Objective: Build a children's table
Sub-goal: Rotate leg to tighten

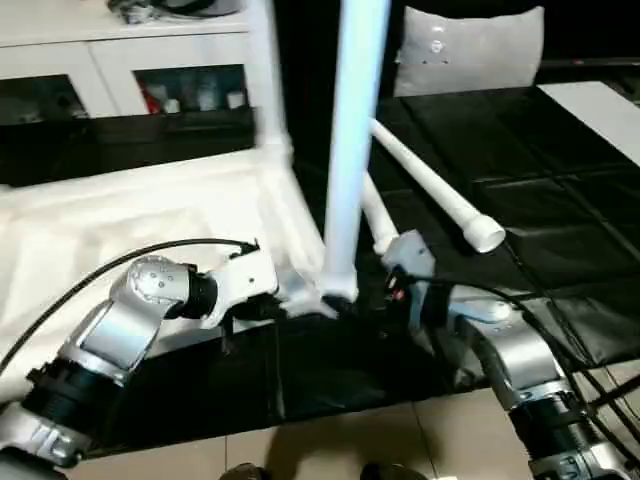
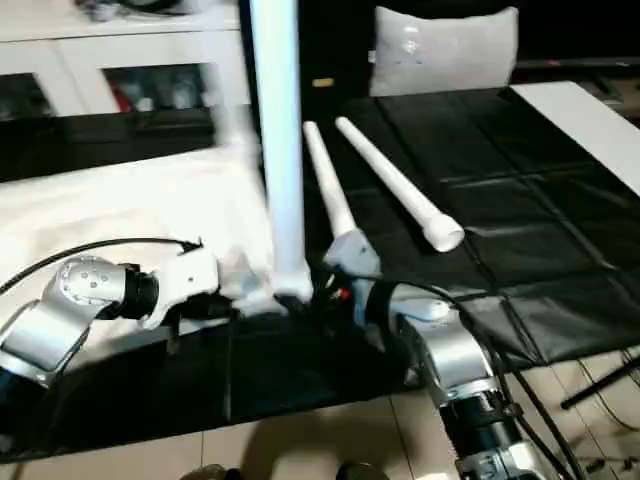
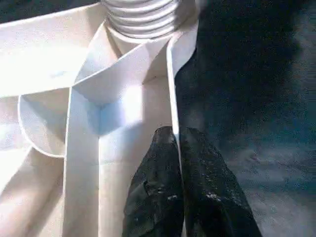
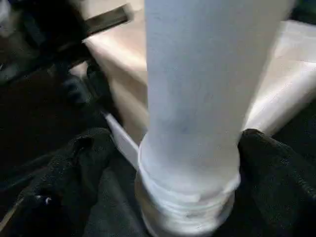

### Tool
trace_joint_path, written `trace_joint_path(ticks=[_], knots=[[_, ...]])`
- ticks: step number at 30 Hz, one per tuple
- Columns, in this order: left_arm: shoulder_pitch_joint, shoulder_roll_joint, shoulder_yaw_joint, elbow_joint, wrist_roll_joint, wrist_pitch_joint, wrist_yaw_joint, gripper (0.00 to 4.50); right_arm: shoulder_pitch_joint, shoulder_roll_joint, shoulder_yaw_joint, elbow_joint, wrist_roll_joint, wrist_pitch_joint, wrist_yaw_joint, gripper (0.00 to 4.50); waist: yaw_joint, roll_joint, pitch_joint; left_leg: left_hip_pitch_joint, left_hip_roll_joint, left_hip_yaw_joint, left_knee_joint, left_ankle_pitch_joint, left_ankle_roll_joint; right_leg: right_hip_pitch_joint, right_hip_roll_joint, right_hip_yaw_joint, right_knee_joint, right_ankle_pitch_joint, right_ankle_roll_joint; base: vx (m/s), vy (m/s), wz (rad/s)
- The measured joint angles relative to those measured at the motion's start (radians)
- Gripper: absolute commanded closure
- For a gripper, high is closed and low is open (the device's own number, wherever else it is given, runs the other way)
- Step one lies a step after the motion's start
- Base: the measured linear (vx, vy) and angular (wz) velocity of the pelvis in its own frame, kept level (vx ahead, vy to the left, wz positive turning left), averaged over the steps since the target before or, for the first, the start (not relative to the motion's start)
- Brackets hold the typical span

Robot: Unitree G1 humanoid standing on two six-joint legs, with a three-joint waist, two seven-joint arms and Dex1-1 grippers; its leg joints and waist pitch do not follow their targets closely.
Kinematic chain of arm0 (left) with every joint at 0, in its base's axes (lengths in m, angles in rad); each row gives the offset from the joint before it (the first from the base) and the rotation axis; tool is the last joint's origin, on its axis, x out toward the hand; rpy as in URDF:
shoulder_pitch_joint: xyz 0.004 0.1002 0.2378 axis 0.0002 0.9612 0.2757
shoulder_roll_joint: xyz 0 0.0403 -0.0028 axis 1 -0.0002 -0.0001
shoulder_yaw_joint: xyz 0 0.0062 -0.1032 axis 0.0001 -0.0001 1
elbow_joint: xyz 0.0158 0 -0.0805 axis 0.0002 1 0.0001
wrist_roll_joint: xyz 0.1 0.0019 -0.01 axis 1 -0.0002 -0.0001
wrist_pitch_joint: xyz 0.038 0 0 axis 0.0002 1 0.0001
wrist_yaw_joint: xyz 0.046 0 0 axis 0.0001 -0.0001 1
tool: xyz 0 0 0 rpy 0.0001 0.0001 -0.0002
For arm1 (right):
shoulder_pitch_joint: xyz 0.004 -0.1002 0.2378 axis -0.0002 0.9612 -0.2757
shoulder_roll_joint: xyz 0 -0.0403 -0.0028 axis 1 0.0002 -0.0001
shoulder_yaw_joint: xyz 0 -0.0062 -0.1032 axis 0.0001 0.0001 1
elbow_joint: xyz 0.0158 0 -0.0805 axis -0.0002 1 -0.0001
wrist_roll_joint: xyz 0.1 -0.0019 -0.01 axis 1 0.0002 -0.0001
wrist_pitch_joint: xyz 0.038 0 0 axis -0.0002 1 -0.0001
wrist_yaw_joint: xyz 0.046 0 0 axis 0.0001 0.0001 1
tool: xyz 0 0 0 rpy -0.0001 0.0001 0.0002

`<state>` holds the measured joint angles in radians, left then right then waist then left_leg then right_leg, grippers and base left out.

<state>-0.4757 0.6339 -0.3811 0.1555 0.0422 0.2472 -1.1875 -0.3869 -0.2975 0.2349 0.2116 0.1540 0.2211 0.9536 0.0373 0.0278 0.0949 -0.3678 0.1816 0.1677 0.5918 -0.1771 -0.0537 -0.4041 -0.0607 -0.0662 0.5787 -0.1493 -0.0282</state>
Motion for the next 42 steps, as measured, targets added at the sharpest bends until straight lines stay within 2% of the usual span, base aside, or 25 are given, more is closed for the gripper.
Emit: trace_joint_path(ticks=[8, 11, 14, 16, 19, 21, 23, 24, 32, 36, 38, 42], knots=[[-0.026, 0.027, -0.019, 0.059, -0.018, -0.106, -0.115, 4.5, -0.023, -0.053, 0.044, 0.024, -0.002, -0.019, 0.13, 0.08, 0.001, -0.002, -0.001, 0.001, 0.0, 0.001, 0.001, 0.0, 0.0, 0.001, 0.0, 0.0, 0.001, 0.002, -0.004, 0.0, 0.0, 0.0], [-0.037, 0.036, -0.027, 0.078, -0.018, -0.13, -0.133, 4.5, -0.033, -0.059, 0.051, 0.048, -0.002, -0.019, 0.158, 0.44, 0.001, -0.002, -0.001, 0.0, 0.001, 0.001, 0.001, 0.0, 0.0, 0.001, 0.0, 0.0, 0.002, 0.002, -0.004, 0.0, 0.0, 0.0], [-0.046, 0.04, -0.029, 0.098, -0.017, -0.151, -0.151, 4.5, -0.049, -0.06, 0.055, 0.068, 0.001, -0.019, 0.179, 0.49, 0.002, -0.002, -0.001, 0.0, 0.001, 0.001, 0.001, 0.0, 0.0, 0.001, 0.0, 0.0, 0.002, 0.002, -0.004, 0.0, 0.0, 0.0], [-0.047, 0.042, -0.029, 0.1, -0.017, -0.159, -0.156, 4.5, -0.05, -0.058, 0.058, 0.073, 0.001, -0.02, 0.183, 0.82, 0.002, -0.003, -0.002, 0.0, 0.001, 0.001, 0.001, 0.0, 0.0, 0.001, 0.0, 0.0, 0.002, 0.002, -0.004, 0.0, 0.0, 0.0], [-0.049, 0.042, -0.029, 0.106, -0.017, -0.166, -0.162, 4.5, -0.051, -0.053, 0.062, 0.084, 0.001, -0.029, 0.192, 0.9, 0.002, -0.003, -0.002, 0.0, 0.001, 0.001, 0.001, 0.0, 0.0, 0.001, 0.0, 0.0, 0.002, 0.002, -0.004, 0.0, 0.0, 0.0], [-0.052, 0.042, -0.029, 0.112, -0.017, -0.169, -0.164, 4.5, -0.052, -0.048, 0.068, 0.086, 0.003, -0.03, 0.198, 1.31, 0.002, -0.003, -0.002, 0.0, 0.001, 0.001, 0.001, 0.0, 0.0, 0.001, 0.0, 0.0, 0.002, 0.002, -0.004, 0.0, 0.0, 0.0], [-0.054, 0.042, -0.029, 0.118, -0.017, -0.177, -0.174, 4.5, -0.054, -0.047, 0.069, 0.088, 0.003, -0.03, 0.203, 1.34, 0.003, -0.003, -0.002, 0.0, 0.001, 0.001, 0.001, 0.0, 0.0, 0.001, 0.0, 0.0, 0.002, 0.002, -0.004, 0.0, 0.0, 0.0], [-0.054, 0.042, -0.029, 0.122, -0.018, -0.181, -0.176, 4.5, -0.054, -0.046, 0.069, 0.088, 0.003, -0.03, 0.205, 1.53, 0.003, -0.003, -0.002, 0.0, 0.001, 0.001, 0.001, 0.0, 0.0, 0.001, 0.0, 0.0, 0.002, 0.002, -0.004, 0.0, 0.0, 0.0], [-0.055, 0.043, -0.029, 0.124, -0.018, -0.182, -0.183, 4.5, -0.051, -0.047, 0.071, 0.087, 0.006, -0.031, 0.212, 1.73, 0.005, -0.003, -0.002, 0.0, 0.001, 0.001, 0.001, 0.0, 0.0, 0.001, 0.0, 0.0, 0.002, 0.002, -0.004, 0.0, 0.0, 0.0], [-0.045, 0.043, -0.025, 0.097, -0.021, -0.137, -0.176, 4.5, -0.028, -0.036, 0.064, 0.06, 0.017, -0.006, 0.206, 1.74, 0.008, -0.003, -0.002, 0.0, 0.001, 0.001, 0.001, 0.0, 0.0, 0.001, 0.0, 0.0, 0.003, 0.002, -0.004, 0.0, 0.0, 0.0], [-0.016, 0.031, 0.0, 0.045, -0.026, -0.05, -0.139, 4.5, 0.005, -0.009, 0.044, 0.031, 0.021, 0.031, 0.16, 1.74, 0.008, -0.003, -0.002, 0.002, 0.001, 0.001, 0.0, 0.0, 0.0, 0.001, 0.0, 0.0, 0.004, 0.002, -0.004, 0.0, 0.0, 0.0], [0.025, 0.003, 0.047, -0.027, -0.006, 0.122, -0.036, 4.5, 0.021, 0.07, 0.019, 0.036, -0.003, 0.055, 0.012, 1.75, -0.007, -0.003, -0.002, 0.006, 0.001, 0.001, 0.001, 0.001, -0.002, 0.002, 0.0, 0.0, 0.007, -0.001, 0.001, 0.0, 0.0, 0.0]])
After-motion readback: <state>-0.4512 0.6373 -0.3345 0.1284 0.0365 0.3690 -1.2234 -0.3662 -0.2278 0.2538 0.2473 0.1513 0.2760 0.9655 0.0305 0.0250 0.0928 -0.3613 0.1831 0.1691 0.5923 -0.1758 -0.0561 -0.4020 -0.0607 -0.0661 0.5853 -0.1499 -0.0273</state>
